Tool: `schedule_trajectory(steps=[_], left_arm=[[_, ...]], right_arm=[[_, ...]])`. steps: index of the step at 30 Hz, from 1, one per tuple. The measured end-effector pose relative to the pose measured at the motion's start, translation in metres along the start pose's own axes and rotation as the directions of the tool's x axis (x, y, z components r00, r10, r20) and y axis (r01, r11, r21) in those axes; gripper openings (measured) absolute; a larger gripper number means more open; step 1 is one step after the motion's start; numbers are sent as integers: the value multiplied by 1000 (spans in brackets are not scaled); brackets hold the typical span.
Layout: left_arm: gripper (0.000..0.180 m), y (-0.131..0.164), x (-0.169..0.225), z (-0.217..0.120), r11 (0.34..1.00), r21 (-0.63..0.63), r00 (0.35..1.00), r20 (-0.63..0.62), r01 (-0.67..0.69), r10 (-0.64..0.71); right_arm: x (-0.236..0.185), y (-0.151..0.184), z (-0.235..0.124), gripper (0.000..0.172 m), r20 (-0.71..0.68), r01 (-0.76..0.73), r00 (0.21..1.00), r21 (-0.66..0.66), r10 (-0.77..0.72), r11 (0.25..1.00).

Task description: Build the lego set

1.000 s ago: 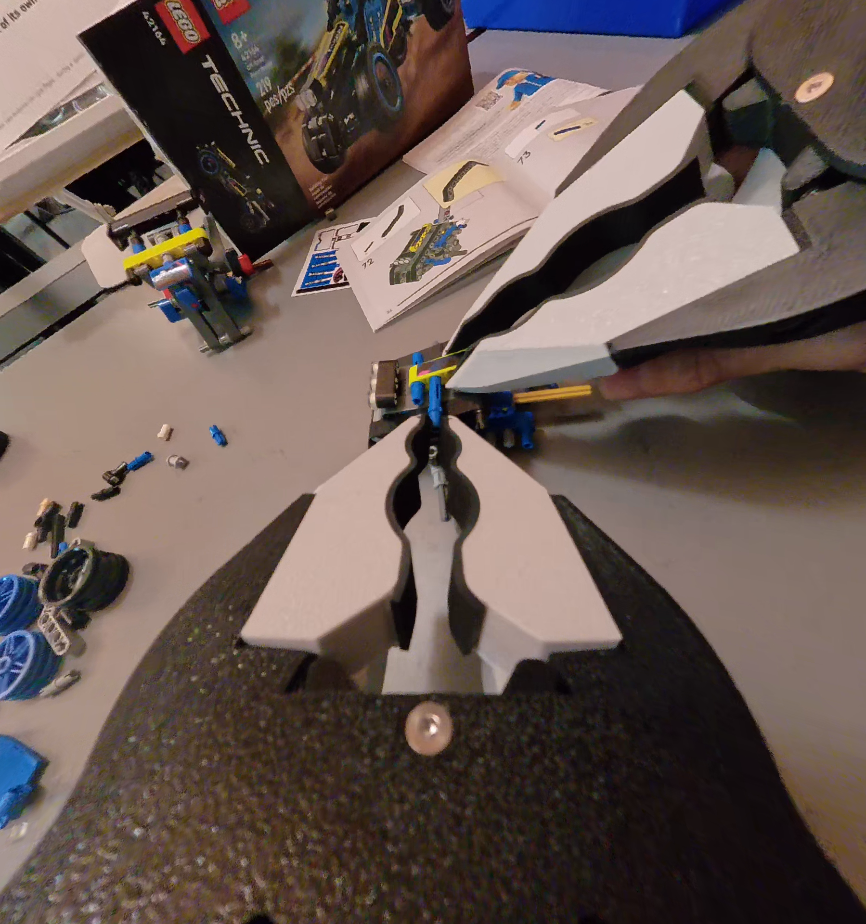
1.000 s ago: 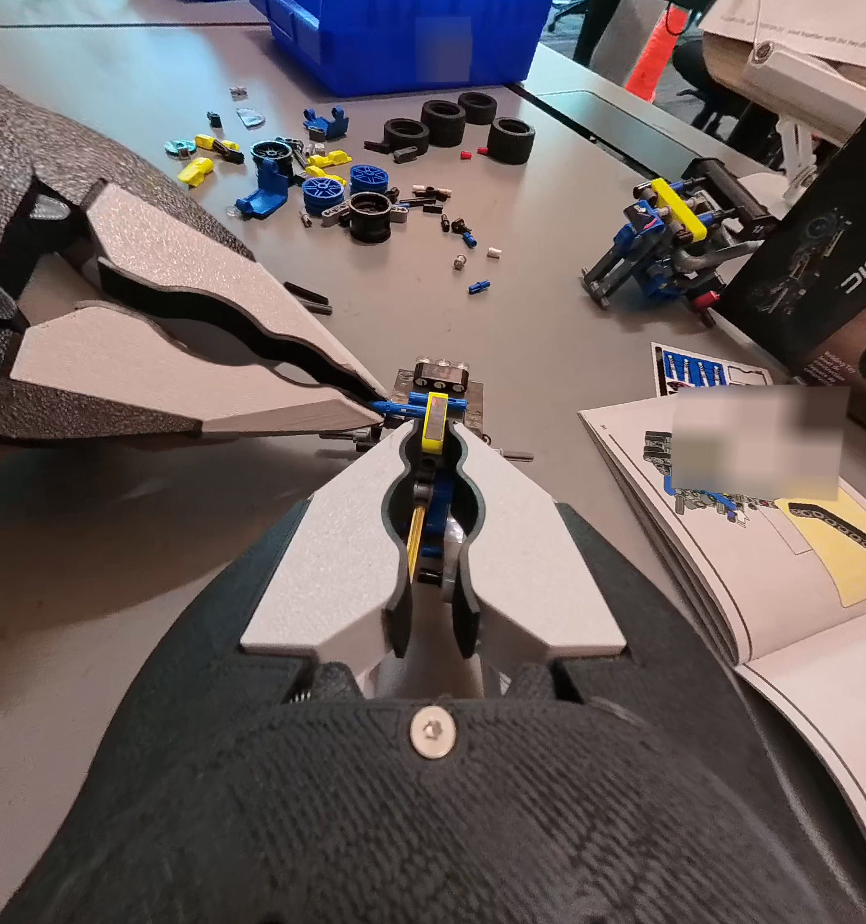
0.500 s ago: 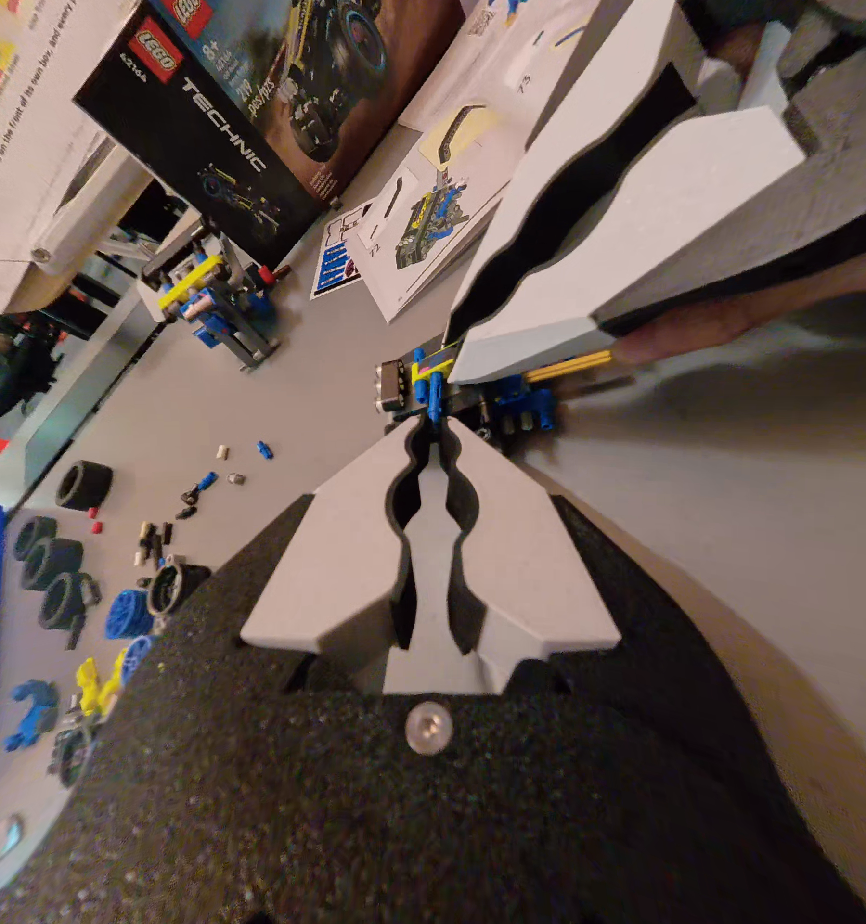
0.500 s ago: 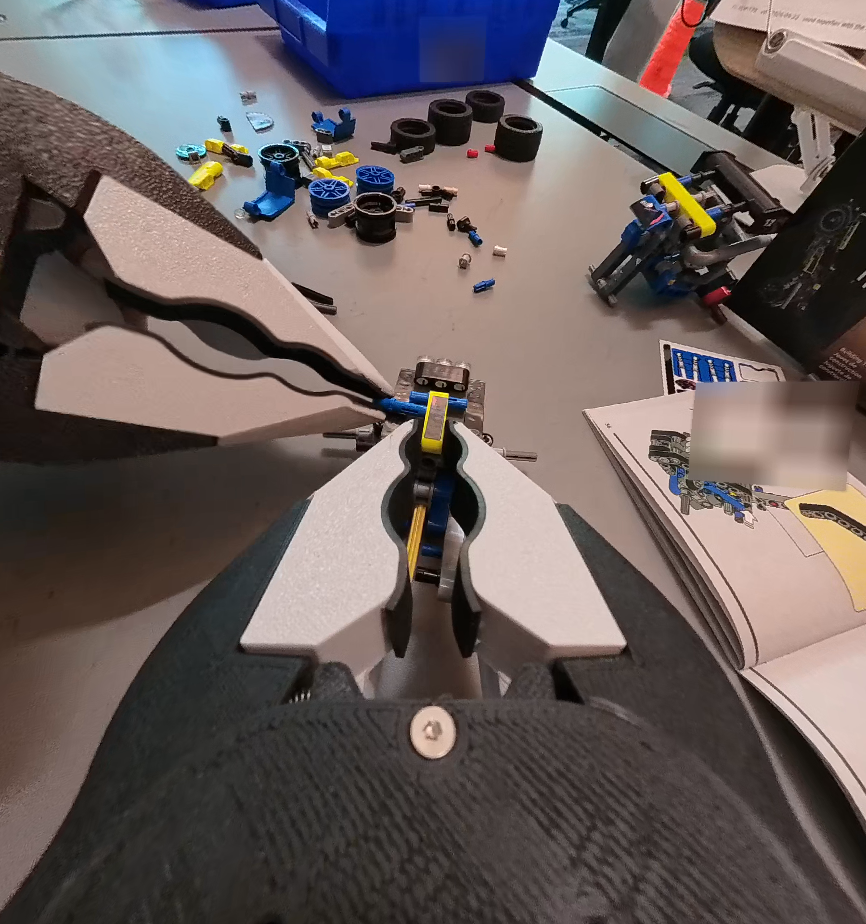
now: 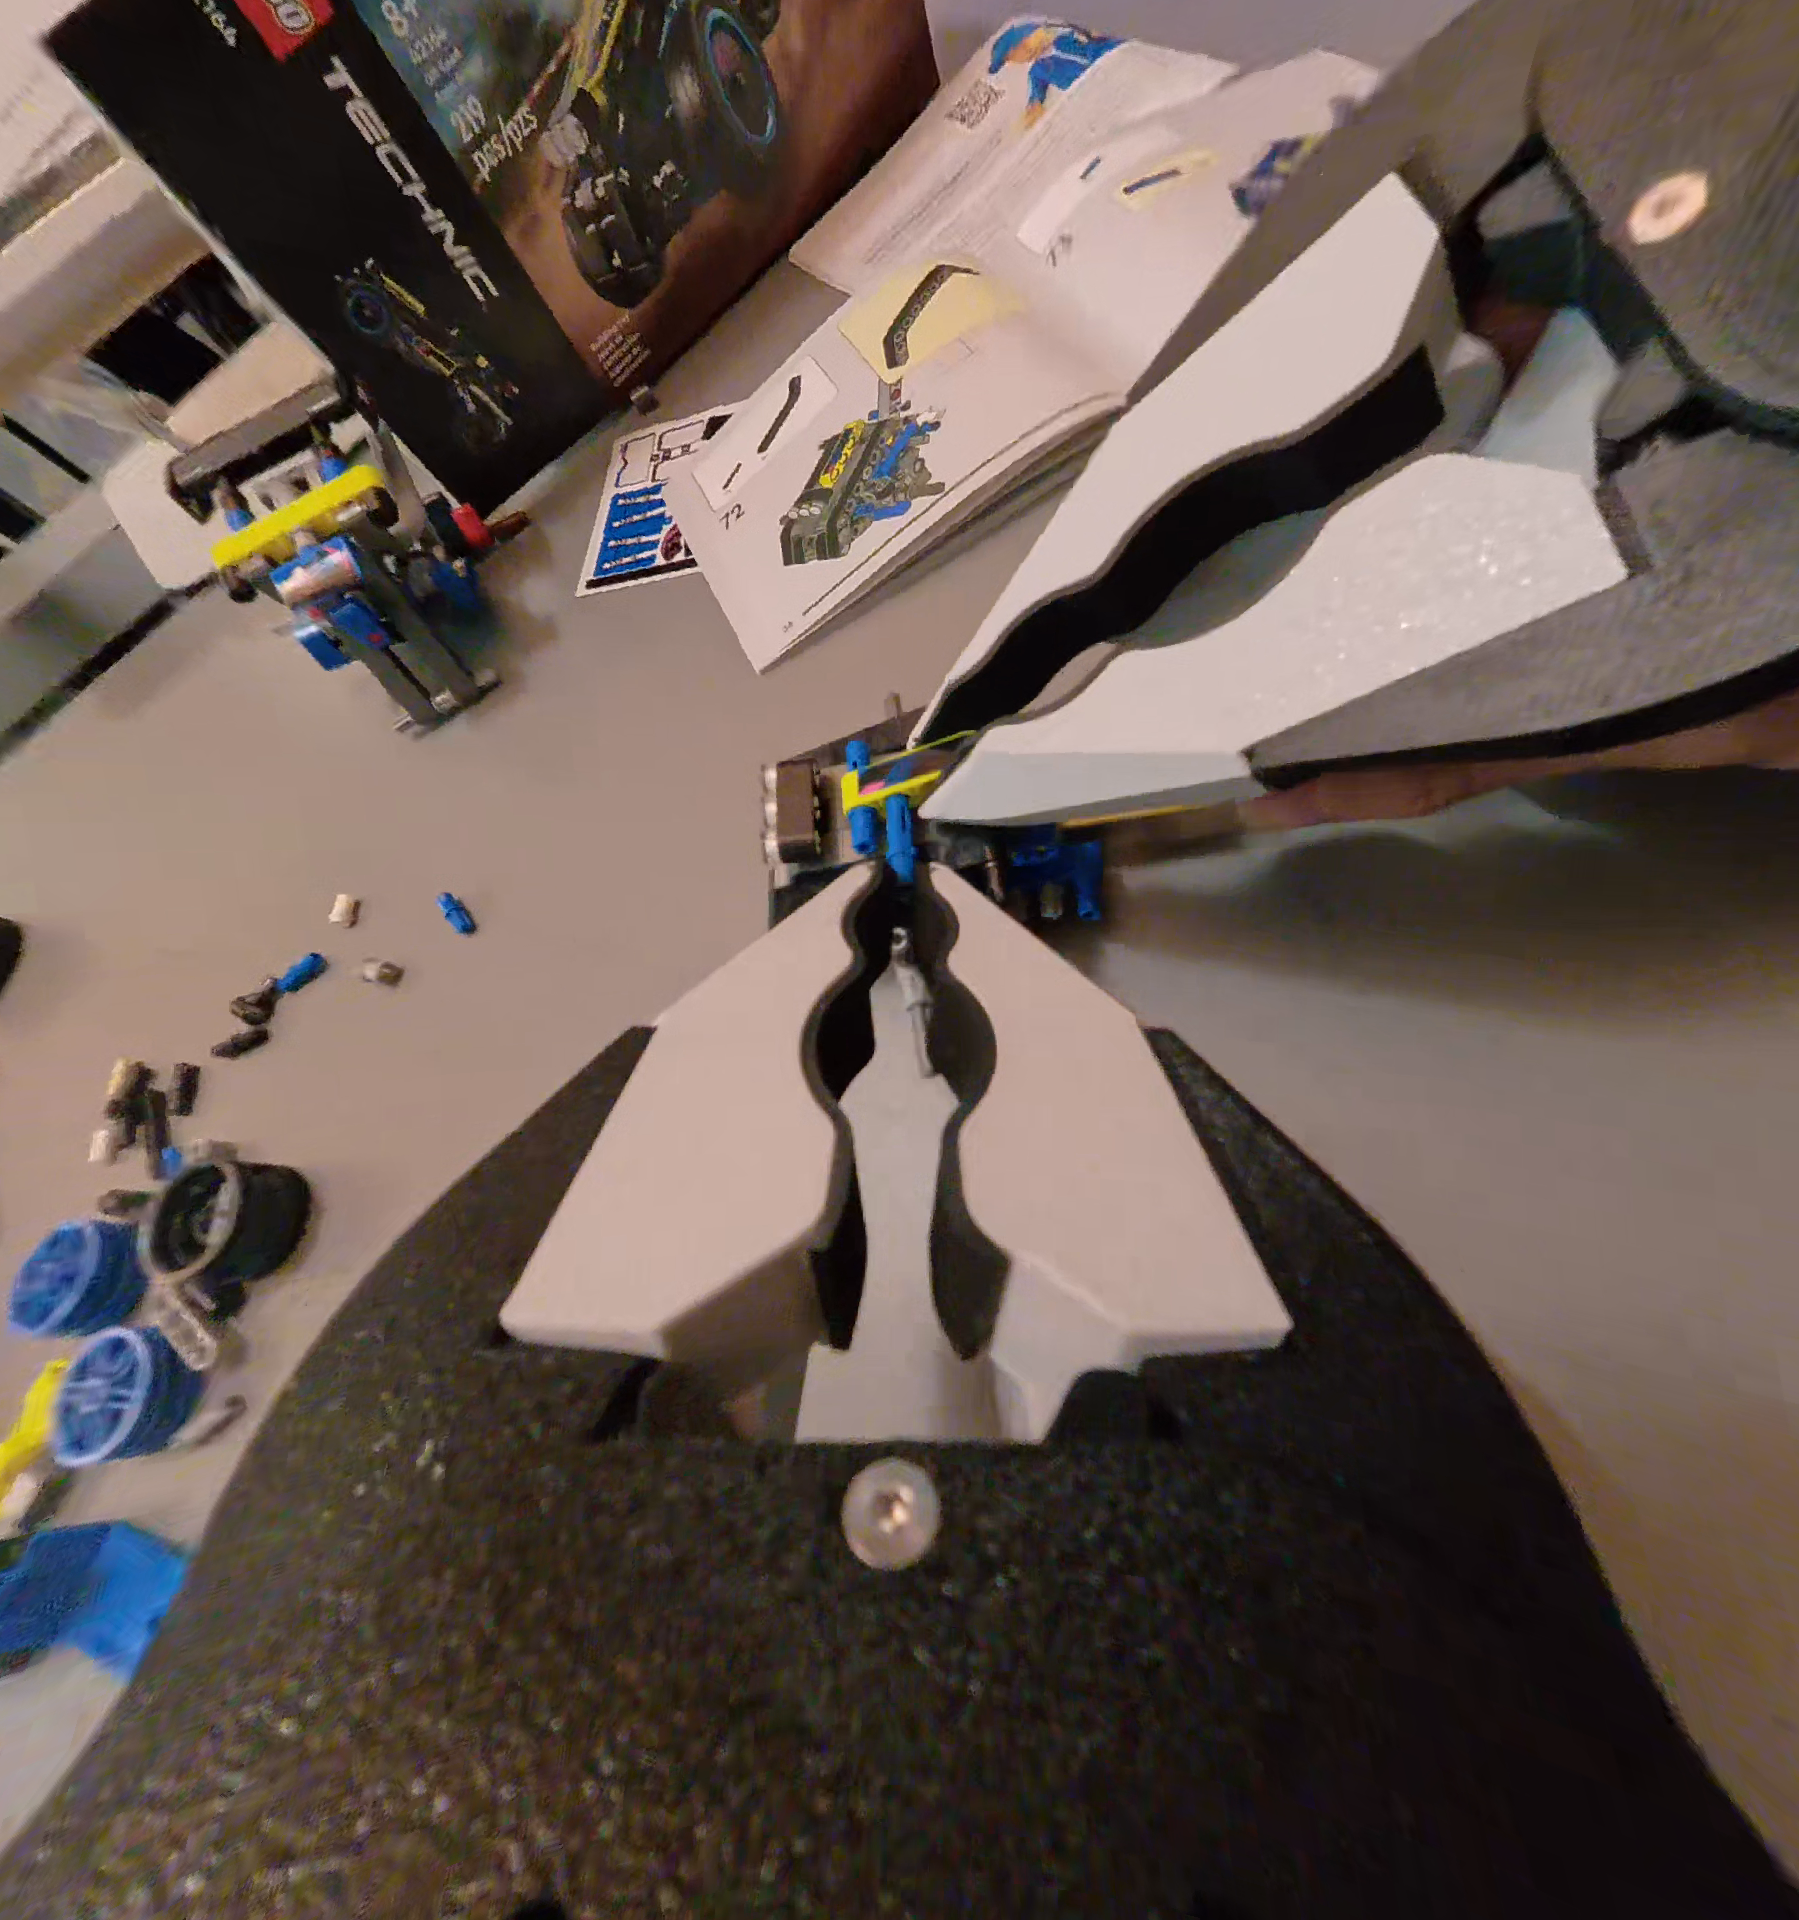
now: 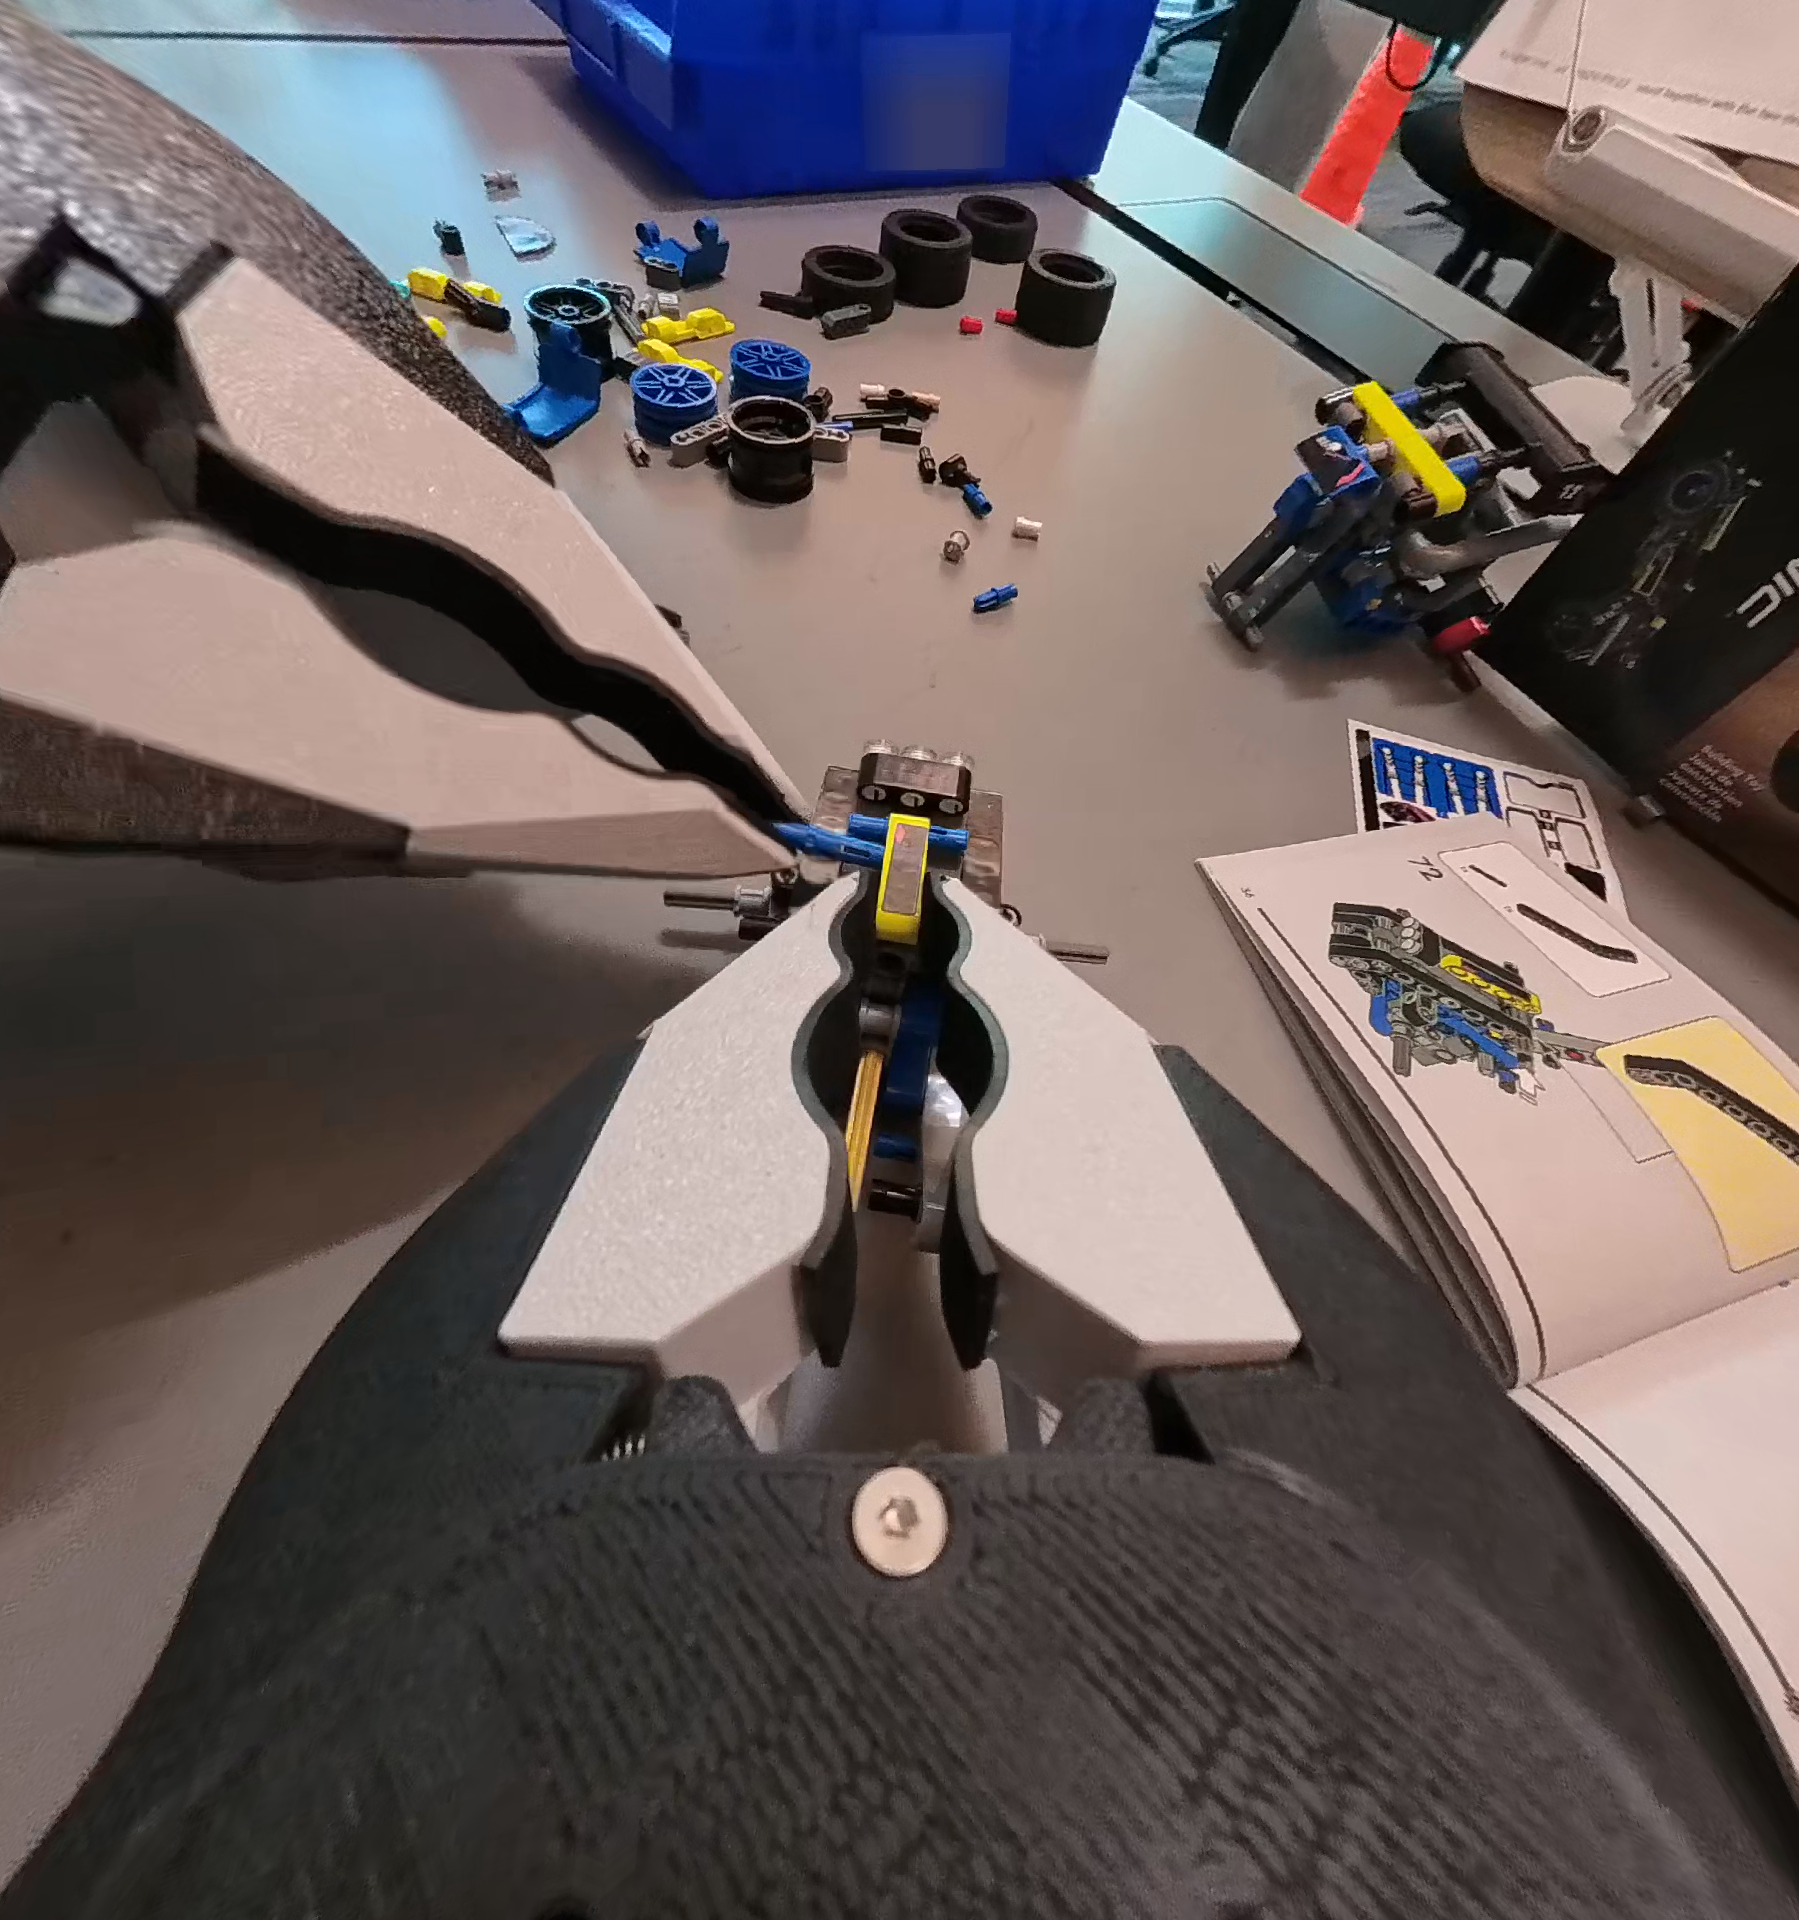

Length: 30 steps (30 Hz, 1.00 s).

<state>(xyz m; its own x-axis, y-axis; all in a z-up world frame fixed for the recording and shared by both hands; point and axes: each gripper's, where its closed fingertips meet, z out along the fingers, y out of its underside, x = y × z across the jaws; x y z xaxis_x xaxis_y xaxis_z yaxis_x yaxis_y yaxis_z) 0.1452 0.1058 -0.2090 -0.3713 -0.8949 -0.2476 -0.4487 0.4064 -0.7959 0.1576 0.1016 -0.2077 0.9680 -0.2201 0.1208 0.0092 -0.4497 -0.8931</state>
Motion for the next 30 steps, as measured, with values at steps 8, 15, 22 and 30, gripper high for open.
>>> schedule_trajectory(steps=[8,15,22,30], left_arm=[[0,5,-4,4,993,-72,992,78,-94,100],[0,-1,-2,6,982,-70,975,129,-173,181],[0,-4,1,5,950,74,939,-191,303,-285],[0,-5,0,9,997,70,998,-49,-26,30]], right_arm=[[0,0,0,6,-4,-2,1000,0,2,1000],[3,0,0,6,9,-39,999,-2,39,999],[2,0,0,6,39,-63,997,-3,63,998],[1,0,0,6,59,-77,995,-5,78,997]])
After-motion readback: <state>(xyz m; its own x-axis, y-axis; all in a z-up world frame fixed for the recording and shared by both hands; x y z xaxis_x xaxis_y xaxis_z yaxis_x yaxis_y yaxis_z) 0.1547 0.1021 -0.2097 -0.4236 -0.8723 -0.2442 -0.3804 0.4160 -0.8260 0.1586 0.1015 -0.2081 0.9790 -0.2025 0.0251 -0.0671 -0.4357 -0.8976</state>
